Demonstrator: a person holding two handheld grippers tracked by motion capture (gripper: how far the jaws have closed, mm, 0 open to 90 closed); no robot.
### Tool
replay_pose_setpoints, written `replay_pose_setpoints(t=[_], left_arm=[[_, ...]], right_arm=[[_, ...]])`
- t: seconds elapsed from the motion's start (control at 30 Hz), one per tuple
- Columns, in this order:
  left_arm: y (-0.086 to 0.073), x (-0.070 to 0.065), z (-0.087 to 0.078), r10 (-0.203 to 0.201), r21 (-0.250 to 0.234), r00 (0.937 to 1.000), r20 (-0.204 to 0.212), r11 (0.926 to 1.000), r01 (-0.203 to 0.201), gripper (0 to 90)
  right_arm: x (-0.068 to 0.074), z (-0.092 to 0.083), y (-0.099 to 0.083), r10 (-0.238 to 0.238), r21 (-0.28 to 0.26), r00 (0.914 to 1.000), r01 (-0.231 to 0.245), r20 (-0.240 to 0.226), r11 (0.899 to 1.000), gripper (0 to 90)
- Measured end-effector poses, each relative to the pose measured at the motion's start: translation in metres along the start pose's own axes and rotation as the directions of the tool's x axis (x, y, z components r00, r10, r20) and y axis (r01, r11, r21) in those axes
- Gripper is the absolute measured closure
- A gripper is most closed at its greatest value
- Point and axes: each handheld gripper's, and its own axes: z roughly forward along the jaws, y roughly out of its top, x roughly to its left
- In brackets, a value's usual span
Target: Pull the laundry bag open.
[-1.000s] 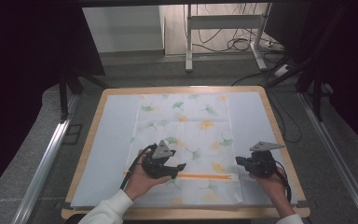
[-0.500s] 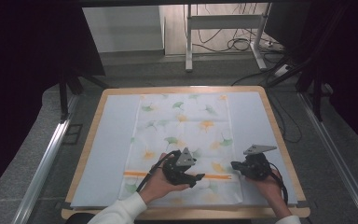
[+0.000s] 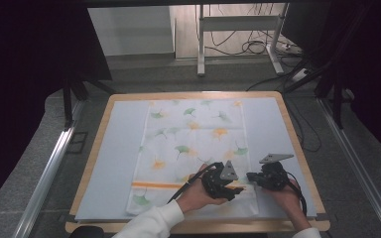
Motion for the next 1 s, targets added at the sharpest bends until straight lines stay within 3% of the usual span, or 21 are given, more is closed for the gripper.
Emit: replay_pose_setpoints(t=[0.5, 0.77, 0.87, 1.0], left_arm=[[0.006, 0.001, 0.038, 0.003, 0.054, 0.9995, 0.033, 0.9985, -0.004, 60.1], [0.011, 0.002, 0.046, 0.013, 0.067, 0.9986, 0.051, 0.9976, -0.017, 62.7], [0.014, 0.002, 0.048, 0.033, 0.081, 0.9977, 0.06, 0.996, -0.038, 66.1], [0.014, 0.005, 0.048, 0.022, 0.081, 0.9974, 0.069, 0.9963, -0.028, 73.4]], right_arm=[[-0.009, 0.005, 0.004, 0.023, -0.009, 0.9988, -0.023, -0.042, 1.0, 89.4], [-0.011, 0.005, 0.005, 0.024, -0.007, 0.9988, -0.024, -0.042, 1.0, 89.4], [-0.011, 0.005, 0.005, 0.026, -0.008, 0.9989, -0.026, -0.041, 1.0, 89.4], [-0.01, 0.005, 0.005, 0.03, -0.007, 0.9987, -0.03, -0.041, 1.0, 89.4]])
